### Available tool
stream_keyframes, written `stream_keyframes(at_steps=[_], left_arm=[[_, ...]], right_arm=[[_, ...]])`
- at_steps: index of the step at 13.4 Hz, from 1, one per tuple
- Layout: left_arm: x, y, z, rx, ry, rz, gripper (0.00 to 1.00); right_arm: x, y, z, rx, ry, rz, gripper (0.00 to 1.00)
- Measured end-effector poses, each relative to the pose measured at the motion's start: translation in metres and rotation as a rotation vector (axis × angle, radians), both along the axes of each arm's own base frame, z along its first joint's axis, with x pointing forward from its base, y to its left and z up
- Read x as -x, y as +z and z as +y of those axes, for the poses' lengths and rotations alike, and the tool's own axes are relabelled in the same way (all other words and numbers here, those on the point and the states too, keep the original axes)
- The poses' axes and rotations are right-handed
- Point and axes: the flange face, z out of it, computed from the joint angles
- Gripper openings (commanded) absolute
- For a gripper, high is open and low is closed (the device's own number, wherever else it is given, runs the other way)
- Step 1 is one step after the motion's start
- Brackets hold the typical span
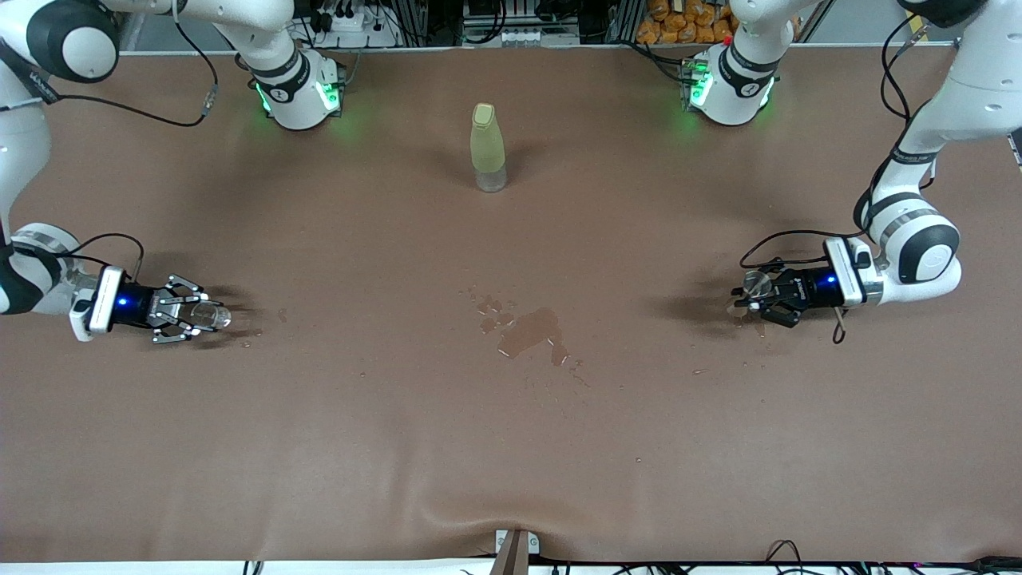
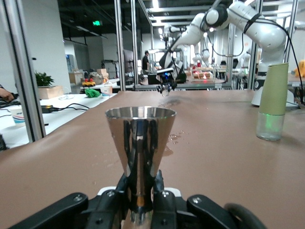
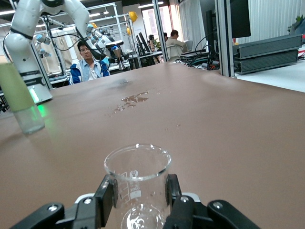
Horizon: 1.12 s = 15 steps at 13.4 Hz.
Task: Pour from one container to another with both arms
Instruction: 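Lower the beaker and jigger onto the table with both grippers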
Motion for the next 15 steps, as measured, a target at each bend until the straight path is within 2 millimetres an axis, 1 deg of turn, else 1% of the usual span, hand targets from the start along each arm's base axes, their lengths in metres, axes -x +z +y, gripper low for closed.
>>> stream_keyframes(at_steps=[1,2,3,4,5,6,8,10,12,15], left_arm=[[0.008,-0.017,0.007,0.018,0.011,0.002,0.00],[0.014,-0.032,0.010,0.032,0.019,0.010,0.00],[0.018,-0.042,0.010,0.042,0.023,0.026,0.00],[0.019,-0.048,0.008,0.048,0.022,0.034,0.00],[0.019,-0.051,0.007,0.051,0.022,0.038,0.00],[0.019,-0.053,0.009,0.051,0.023,0.040,0.00],[0.020,-0.057,0.017,0.048,0.028,0.042,0.00],[0.022,-0.062,0.025,0.048,0.041,0.047,0.00],[0.026,-0.069,0.033,0.046,0.054,0.059,0.00],[0.030,-0.080,0.036,0.048,0.056,0.074,0.00]], right_arm=[[0.004,-0.013,0.003,-0.009,0.007,-0.008,0.16],[0.007,-0.026,0.007,-0.020,0.014,-0.009,0.27],[0.009,-0.034,0.011,-0.028,0.018,-0.008,0.44],[0.008,-0.037,0.012,-0.030,0.020,-0.010,0.49],[0.006,-0.036,0.010,-0.027,0.020,-0.016,0.55],[0.003,-0.033,0.009,-0.023,0.021,-0.024,0.68],[-0.001,-0.029,0.007,-0.020,0.024,-0.035,0.77],[-0.001,-0.028,0.008,-0.027,0.028,-0.036,0.81],[-0.001,-0.025,0.010,-0.051,0.042,-0.040,1.00],[-0.011,-0.008,0.008,-0.065,0.057,-0.042,1.00]])
